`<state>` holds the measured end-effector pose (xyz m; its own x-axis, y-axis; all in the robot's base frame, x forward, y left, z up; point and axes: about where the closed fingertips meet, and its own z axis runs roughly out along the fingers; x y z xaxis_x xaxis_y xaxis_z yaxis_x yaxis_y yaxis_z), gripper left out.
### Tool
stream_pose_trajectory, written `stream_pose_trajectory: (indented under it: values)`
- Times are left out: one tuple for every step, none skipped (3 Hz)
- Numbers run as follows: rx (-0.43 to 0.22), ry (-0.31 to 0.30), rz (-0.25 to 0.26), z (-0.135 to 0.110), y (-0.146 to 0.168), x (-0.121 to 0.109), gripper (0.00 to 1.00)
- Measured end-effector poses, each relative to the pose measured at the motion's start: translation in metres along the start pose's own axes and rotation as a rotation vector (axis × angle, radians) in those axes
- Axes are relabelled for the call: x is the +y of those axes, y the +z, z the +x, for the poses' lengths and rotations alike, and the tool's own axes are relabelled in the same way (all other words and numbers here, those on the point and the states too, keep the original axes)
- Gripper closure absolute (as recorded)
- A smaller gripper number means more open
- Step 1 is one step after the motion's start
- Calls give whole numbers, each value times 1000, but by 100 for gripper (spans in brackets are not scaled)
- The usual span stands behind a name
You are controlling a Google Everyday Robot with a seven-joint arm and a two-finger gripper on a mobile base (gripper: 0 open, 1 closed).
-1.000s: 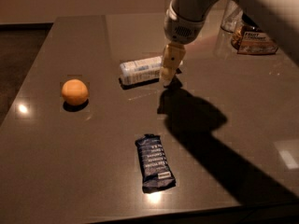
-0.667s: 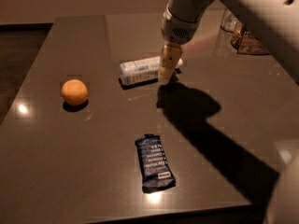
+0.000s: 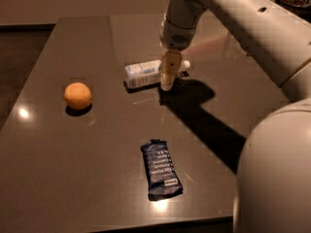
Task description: Move blue plastic bottle near rxbar blueberry
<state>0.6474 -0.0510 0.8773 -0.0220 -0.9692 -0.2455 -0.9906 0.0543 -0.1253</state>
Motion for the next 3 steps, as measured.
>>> stream_pose_trajectory:
  values:
    - [12,-11,-34,-1,13,-7,18]
    - [19,-12,-58,-1,21,-11,42]
    - [8,-20,-51,-6,8,3,73]
